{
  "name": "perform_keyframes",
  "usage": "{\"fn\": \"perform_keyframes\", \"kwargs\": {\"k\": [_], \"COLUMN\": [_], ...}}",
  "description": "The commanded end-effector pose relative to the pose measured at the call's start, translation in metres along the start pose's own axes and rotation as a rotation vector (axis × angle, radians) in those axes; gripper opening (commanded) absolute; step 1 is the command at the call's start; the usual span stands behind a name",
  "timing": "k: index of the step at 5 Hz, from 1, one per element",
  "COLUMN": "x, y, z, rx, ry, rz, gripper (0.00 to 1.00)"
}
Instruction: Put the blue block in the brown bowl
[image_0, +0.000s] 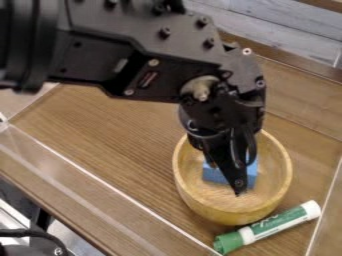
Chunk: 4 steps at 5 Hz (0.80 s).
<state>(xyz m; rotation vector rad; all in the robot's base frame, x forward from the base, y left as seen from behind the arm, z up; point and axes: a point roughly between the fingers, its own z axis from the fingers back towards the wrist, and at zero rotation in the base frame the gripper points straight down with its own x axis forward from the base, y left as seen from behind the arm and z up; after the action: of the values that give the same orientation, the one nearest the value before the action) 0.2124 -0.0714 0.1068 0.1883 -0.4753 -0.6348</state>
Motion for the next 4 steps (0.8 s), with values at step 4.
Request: {"fn": "perform_keyframes", "kwargs": {"k": [4], "x": [-0.0017], "y": [0.0086], "z": [0.0002], "rx": [0.016], "ry": [-0.005], "rz": [0.011], "gripper": [0.00]}}
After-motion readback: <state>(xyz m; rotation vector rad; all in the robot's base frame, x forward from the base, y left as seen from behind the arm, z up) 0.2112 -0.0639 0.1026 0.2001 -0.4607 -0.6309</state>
